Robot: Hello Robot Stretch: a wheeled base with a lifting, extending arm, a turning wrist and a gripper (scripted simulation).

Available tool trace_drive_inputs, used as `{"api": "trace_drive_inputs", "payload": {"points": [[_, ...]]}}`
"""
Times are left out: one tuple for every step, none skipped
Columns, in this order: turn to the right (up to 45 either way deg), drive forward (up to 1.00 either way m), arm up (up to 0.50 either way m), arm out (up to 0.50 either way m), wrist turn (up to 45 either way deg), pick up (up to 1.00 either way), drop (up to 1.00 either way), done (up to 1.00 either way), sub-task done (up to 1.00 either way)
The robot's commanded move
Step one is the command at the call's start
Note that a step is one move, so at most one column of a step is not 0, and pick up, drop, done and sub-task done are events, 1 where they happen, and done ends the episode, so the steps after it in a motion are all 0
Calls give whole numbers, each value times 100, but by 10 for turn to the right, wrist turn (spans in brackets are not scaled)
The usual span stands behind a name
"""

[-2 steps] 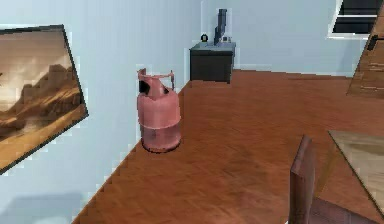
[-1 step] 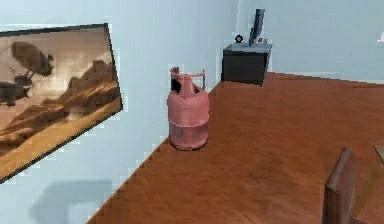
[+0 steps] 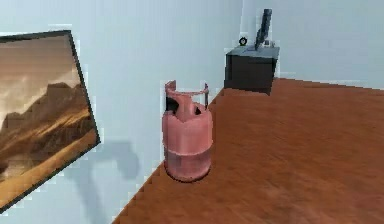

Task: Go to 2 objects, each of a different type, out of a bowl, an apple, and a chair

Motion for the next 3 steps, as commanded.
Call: {"api": "trace_drive_inputs", "payload": {"points": [[240, 0, 0, 0, 0, 0, 0, 0, 0], [0, 90, 0, 0, 0, 0, 0, 0, 0], [390, 0, 0, 0, 0, 0, 0, 0, 0]]}}
